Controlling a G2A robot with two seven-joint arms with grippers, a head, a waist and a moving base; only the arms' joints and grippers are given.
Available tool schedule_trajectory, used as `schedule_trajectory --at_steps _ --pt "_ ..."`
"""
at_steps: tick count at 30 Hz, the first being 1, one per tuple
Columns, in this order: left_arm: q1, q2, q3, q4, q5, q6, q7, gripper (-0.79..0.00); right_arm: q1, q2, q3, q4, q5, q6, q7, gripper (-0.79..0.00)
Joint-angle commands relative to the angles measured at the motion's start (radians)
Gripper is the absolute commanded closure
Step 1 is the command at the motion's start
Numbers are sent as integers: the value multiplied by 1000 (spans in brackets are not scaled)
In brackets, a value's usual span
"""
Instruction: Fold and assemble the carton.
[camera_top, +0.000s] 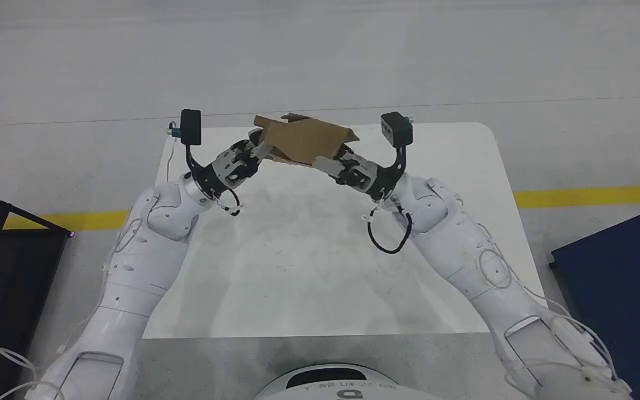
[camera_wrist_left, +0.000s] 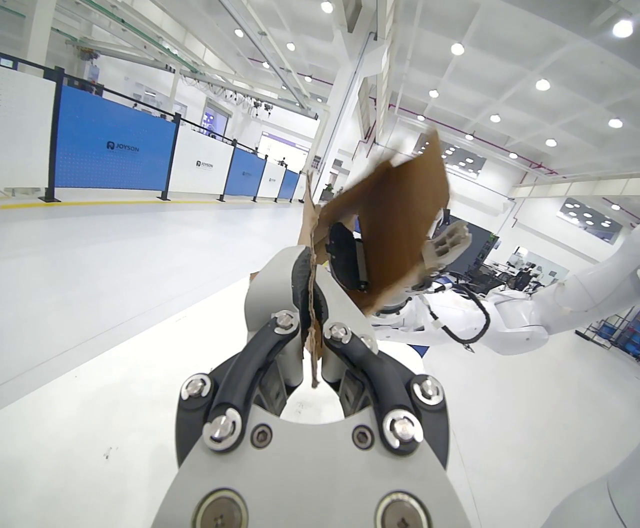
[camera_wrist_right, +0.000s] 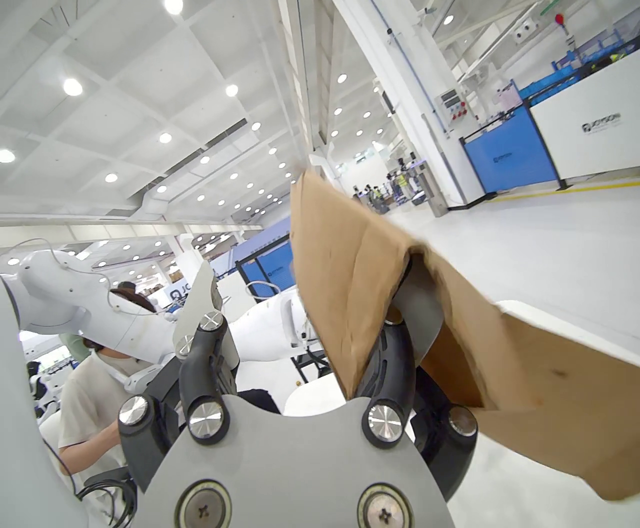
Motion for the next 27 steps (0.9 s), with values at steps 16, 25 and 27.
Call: schedule_trajectory --at_steps 16,25,27 --pt "-22 19 34 35 34 0 91 0 23 5 3 47 167 0 220 0" --pt "-39 24 41 95 -4 0 93 -785 11 -5 14 59 209 0 225 0" --pt "-37 27 30 107 -13 0 99 -785 6 -5 25 60 207 0 214 0"
